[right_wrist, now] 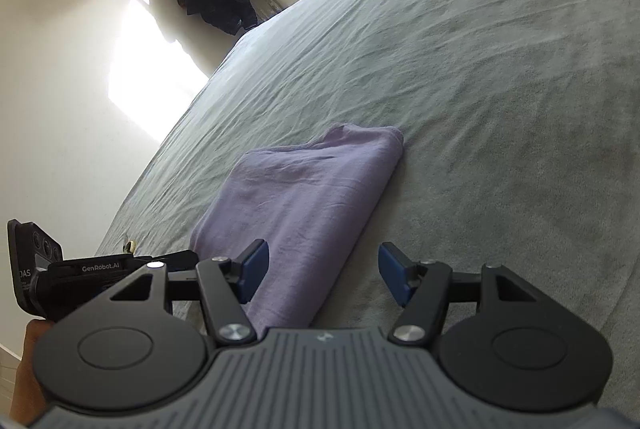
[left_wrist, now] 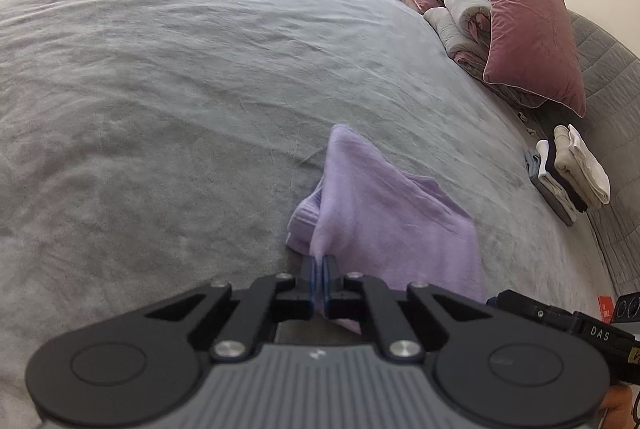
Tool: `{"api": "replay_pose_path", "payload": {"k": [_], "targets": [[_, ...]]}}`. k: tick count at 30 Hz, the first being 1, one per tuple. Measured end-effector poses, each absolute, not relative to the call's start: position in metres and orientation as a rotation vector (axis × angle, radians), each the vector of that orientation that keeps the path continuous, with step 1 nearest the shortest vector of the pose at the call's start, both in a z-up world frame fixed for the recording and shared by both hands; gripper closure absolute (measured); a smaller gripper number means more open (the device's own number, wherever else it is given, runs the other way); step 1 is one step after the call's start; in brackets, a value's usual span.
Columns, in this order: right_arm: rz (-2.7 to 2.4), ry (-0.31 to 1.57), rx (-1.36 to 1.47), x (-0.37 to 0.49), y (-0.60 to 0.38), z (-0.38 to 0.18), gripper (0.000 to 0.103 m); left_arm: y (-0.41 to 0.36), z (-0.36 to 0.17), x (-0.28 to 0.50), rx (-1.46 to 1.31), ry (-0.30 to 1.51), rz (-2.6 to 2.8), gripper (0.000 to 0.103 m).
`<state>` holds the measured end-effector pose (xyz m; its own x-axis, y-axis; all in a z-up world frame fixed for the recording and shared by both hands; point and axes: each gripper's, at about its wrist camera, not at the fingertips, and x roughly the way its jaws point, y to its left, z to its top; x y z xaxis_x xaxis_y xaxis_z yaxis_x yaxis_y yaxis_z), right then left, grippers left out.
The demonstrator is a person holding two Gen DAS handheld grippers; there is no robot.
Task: Fold clothes
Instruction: 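Position both open grippers around the folded lavender bundle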
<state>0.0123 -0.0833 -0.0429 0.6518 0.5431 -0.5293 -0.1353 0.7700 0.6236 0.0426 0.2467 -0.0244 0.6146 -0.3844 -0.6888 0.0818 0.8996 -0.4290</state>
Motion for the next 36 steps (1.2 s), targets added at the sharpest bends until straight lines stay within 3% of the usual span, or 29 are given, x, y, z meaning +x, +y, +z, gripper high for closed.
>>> {"api": "replay_pose_path", "payload": {"k": [8, 13, 20, 27, 36], "targets": [[0.412, 0.771, 0.580, 0.008, -0.083, -0.041, 0.038, 0.243, -0.024, 0.046, -0.211, 0.872, -0.115, 0.099], [0.395, 0.727, 0.557, 0.006, -0.084, -0.036, 0.038, 0.239, -0.010, 0.037, -0.200, 0.737, -0.142, 0.086], [0.355, 0.632, 0.422, 0.012, -0.071, -0.024, 0.038, 0.195, -0.003, 0.039, -0.078, 0.548, -0.438, 0.086], [0.339, 0.597, 0.306, 0.022, -0.055, -0.027, 0.038, 0.154, -0.044, 0.061, 0.172, 0.602, -0.526, 0.086], [0.321, 0.655, 0.254, 0.028, -0.051, -0.051, 0.038, 0.179, -0.050, 0.078, 0.066, 0.546, -0.422, 0.085]]}}
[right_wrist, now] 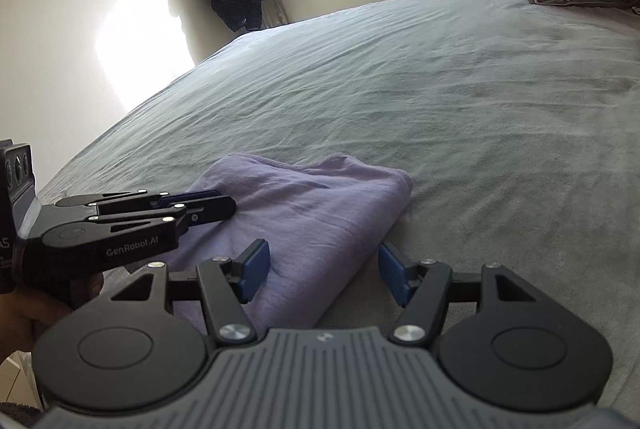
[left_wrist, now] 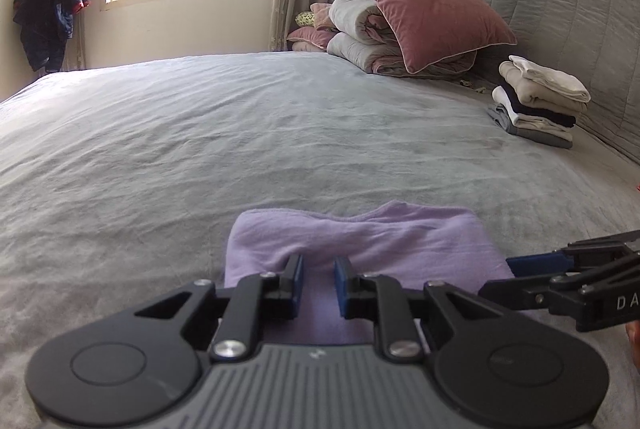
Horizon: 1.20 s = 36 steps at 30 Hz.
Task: Fold clothes
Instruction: 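Position both open grippers around the folded lavender bundle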
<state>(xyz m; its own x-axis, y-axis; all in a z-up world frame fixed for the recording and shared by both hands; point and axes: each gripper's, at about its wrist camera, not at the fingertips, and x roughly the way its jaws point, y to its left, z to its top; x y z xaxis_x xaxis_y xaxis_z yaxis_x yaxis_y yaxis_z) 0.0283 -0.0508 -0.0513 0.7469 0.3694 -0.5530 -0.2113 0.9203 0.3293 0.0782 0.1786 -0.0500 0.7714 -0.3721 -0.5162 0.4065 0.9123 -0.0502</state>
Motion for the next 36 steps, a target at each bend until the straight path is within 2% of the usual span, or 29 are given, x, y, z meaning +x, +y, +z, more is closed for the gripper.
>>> {"api": "replay_pose_path", "payload": {"k": [3, 5, 6, 8, 10, 12, 19, 23, 29, 31, 36], "targets": [[0.327, 0.646, 0.261, 0.024, -0.054, -0.055, 0.038, 0.186, -0.050, 0.080, 0.047, 0.531, -0.379, 0.081], [0.330, 0.645, 0.268, 0.023, -0.055, -0.054, 0.038, 0.191, -0.049, 0.083, 0.018, 0.542, -0.351, 0.068], [0.330, 0.646, 0.271, 0.023, -0.055, -0.053, 0.038, 0.193, -0.049, 0.085, 0.004, 0.548, -0.337, 0.059], [0.328, 0.649, 0.285, 0.023, -0.056, -0.052, 0.038, 0.197, -0.049, 0.088, -0.023, 0.569, -0.326, 0.053], [0.327, 0.655, 0.311, 0.023, -0.058, -0.051, 0.036, 0.198, -0.050, 0.092, -0.053, 0.614, -0.328, 0.043], [0.327, 0.664, 0.351, 0.022, -0.062, -0.050, 0.035, 0.201, -0.052, 0.097, -0.087, 0.659, -0.330, 0.039], [0.314, 0.689, 0.574, 0.021, -0.089, -0.053, 0.035, 0.214, -0.057, 0.103, -0.235, 0.720, -0.362, 0.031], [0.312, 0.695, 0.681, 0.019, -0.100, -0.057, 0.035, 0.219, -0.059, 0.103, -0.297, 0.730, -0.370, 0.031], [0.321, 0.704, 0.730, 0.015, -0.105, -0.055, 0.033, 0.218, -0.059, 0.106, -0.324, 0.742, -0.379, 0.025], [0.320, 0.708, 0.736, 0.016, -0.103, -0.053, 0.029, 0.217, -0.060, 0.107, -0.320, 0.743, -0.384, 0.023], [0.310, 0.718, 0.751, 0.021, -0.099, -0.051, 0.027, 0.220, -0.062, 0.111, -0.362, 0.745, -0.389, 0.022]]}}
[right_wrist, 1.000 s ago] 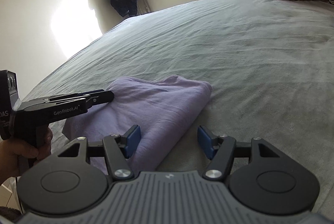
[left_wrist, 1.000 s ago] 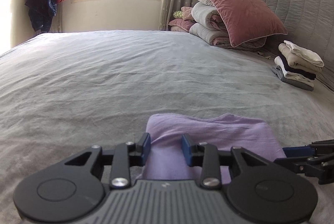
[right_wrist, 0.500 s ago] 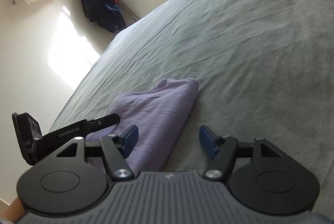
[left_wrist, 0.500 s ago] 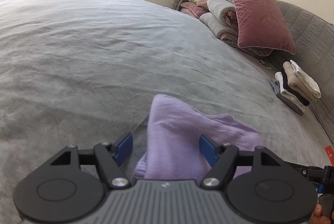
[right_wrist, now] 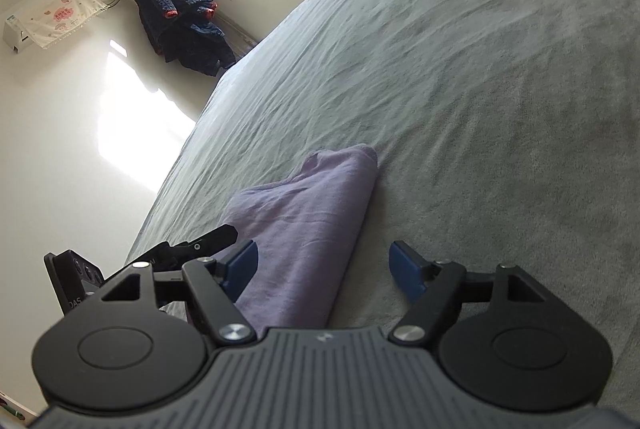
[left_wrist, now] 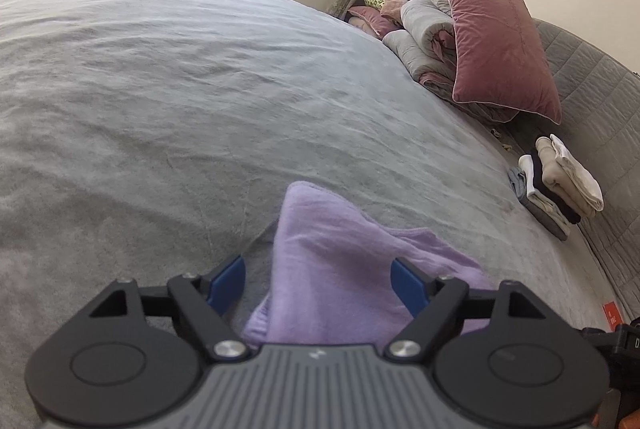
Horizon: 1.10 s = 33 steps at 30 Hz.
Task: Fold clothes
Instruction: 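Position both open grippers around the folded lavender bundle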
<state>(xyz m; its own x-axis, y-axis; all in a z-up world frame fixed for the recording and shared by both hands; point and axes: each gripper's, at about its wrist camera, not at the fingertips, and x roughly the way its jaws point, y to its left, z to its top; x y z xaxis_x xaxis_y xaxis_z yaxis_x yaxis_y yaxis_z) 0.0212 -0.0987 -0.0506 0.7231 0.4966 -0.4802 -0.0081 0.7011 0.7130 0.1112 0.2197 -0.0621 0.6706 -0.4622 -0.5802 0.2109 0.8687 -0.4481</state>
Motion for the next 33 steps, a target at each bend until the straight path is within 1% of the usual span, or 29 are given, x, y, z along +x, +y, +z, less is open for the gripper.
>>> {"api": "replay_pose_path", "payload": {"k": [5, 8, 11, 13, 15, 19, 26, 33], "targets": [[0.302, 0.725, 0.771, 0.026, -0.098, -0.049, 0.025, 0.224, -0.064, 0.112, -0.406, 0.744, -0.395, 0.022], [0.309, 0.731, 0.789, 0.029, -0.099, -0.048, 0.019, 0.224, -0.064, 0.112, -0.409, 0.746, -0.397, 0.020], [0.321, 0.742, 0.784, 0.033, -0.096, -0.045, 0.012, 0.222, -0.064, 0.114, -0.421, 0.750, -0.404, 0.014], [0.330, 0.749, 0.778, 0.035, -0.093, -0.043, 0.004, 0.221, -0.063, 0.116, -0.427, 0.756, -0.408, 0.008], [0.329, 0.757, 0.773, 0.038, -0.091, -0.041, 0.000, 0.219, -0.063, 0.117, -0.431, 0.764, -0.413, 0.004], [0.313, 0.772, 0.768, 0.041, -0.090, -0.039, 0.000, 0.218, -0.062, 0.120, -0.437, 0.781, -0.411, 0.001], [0.303, 0.783, 0.826, 0.036, -0.100, -0.043, 0.000, 0.218, -0.060, 0.125, -0.467, 0.822, -0.388, 0.001], [0.300, 0.799, 0.845, 0.040, -0.102, -0.041, 0.000, 0.205, -0.053, 0.129, -0.333, 0.884, -0.397, 0.001]]}}
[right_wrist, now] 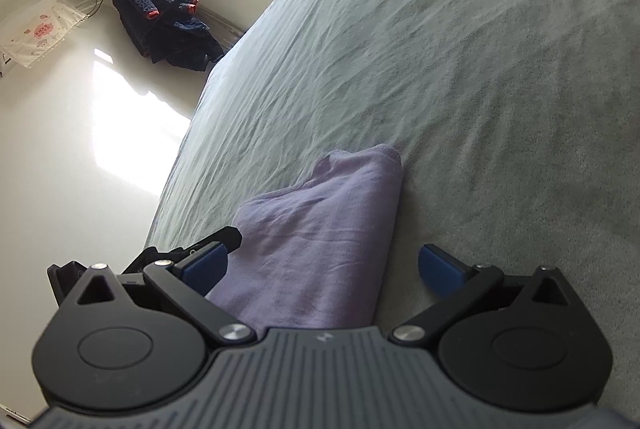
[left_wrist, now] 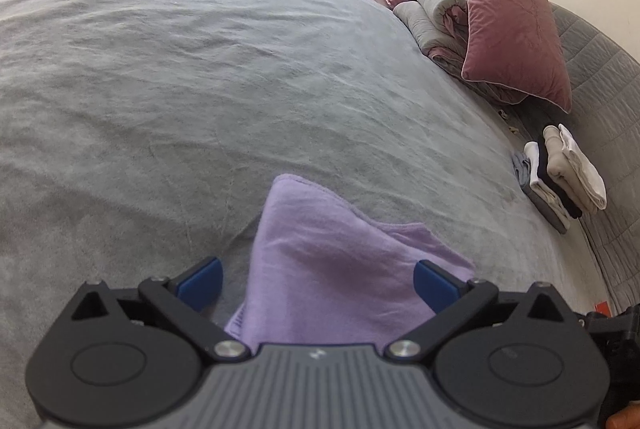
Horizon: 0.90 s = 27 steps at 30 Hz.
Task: Fold clothes
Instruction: 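Position both open grippers around the folded lavender bundle, then grasp the folded bundle with the left gripper while the right gripper grasps it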
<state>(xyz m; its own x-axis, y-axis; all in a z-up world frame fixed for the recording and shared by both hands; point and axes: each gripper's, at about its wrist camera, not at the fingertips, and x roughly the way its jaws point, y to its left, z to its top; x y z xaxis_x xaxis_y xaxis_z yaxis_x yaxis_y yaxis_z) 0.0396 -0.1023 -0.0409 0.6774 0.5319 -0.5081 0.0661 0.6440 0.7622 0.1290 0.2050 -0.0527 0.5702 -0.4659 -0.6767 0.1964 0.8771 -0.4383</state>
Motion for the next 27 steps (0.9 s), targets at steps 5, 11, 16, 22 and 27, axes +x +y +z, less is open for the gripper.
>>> {"api": "replay_pose_path", "payload": {"k": [5, 11, 16, 22, 27], "targets": [[0.310, 0.811, 0.855, 0.042, -0.105, -0.039, 0.000, 0.200, -0.051, 0.127, -0.240, 0.905, -0.420, 0.001], [0.329, 0.790, 0.847, 0.041, -0.106, -0.037, 0.000, 0.201, -0.050, 0.124, -0.194, 0.890, -0.429, 0.002], [0.315, 0.748, 0.799, 0.034, -0.098, -0.037, 0.000, 0.199, -0.052, 0.118, -0.151, 0.840, -0.421, 0.014], [0.286, 0.648, 0.754, 0.032, -0.086, -0.042, 0.009, 0.215, -0.059, 0.116, -0.290, 0.775, -0.393, 0.036], [0.245, 0.584, 0.731, 0.034, -0.079, -0.050, 0.033, 0.221, -0.072, 0.110, -0.441, 0.741, -0.382, 0.060]]}}
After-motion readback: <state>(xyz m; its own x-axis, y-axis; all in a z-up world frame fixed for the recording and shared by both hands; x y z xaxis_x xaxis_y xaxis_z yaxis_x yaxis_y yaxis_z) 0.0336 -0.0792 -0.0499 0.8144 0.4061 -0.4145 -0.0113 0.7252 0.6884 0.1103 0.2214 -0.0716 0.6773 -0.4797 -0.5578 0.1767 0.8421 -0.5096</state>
